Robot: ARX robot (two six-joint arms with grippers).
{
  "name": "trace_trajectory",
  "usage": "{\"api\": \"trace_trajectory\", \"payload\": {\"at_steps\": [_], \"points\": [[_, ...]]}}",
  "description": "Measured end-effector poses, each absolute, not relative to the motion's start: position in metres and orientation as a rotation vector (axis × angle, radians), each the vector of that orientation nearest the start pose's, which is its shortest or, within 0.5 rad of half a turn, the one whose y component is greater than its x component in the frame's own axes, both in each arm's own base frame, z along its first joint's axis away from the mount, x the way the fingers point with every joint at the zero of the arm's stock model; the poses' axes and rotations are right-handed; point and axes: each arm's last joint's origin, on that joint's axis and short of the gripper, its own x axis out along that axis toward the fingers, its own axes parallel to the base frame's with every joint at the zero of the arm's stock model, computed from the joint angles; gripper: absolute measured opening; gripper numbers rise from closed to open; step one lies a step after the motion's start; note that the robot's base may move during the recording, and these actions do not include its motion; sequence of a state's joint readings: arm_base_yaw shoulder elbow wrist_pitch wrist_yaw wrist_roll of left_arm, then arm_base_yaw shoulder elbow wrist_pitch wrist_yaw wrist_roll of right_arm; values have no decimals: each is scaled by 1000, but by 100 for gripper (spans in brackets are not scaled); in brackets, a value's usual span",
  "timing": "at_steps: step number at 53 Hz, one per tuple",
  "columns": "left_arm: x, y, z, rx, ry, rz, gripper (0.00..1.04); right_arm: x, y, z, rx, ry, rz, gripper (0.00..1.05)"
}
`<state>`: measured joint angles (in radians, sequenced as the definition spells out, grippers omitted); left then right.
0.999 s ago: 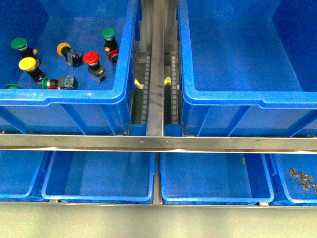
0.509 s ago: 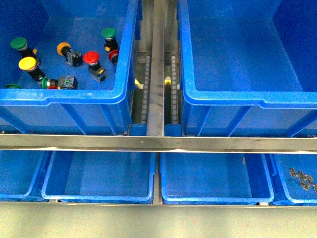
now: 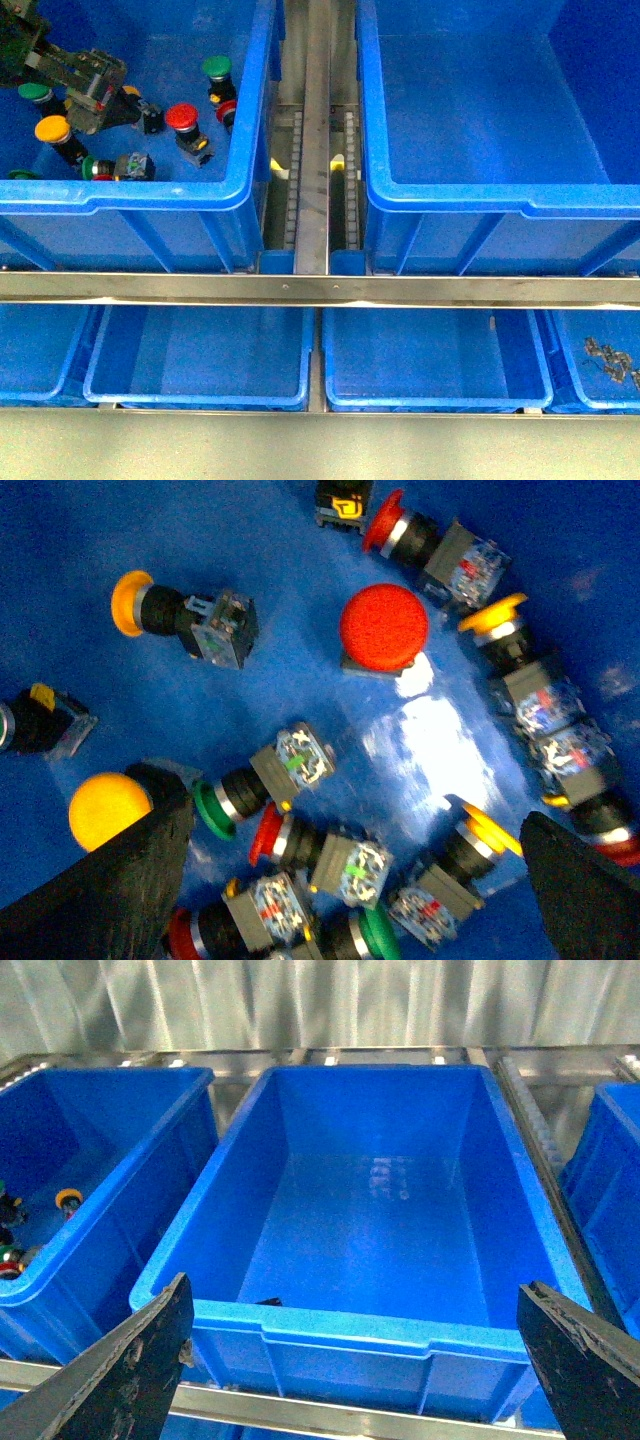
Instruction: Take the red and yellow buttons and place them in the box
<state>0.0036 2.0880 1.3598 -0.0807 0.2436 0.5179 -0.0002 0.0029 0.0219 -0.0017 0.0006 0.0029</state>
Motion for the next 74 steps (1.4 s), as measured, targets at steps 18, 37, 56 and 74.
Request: {"api": "trace_trajectory", "payload": {"at_steps": [18, 37, 56, 74], "points": [[499, -18, 104, 389, 749, -504, 97, 96, 0, 171, 3, -17, 0, 98], [521, -30, 84, 380, 760, -538, 97, 96, 0, 171, 3, -17, 0, 98], [529, -31, 75, 337, 770, -536, 82, 96, 0, 171, 3, -17, 0, 98], [532, -30, 76, 291, 768, -526, 35, 96, 0, 171, 3, -17, 0, 98]]}}
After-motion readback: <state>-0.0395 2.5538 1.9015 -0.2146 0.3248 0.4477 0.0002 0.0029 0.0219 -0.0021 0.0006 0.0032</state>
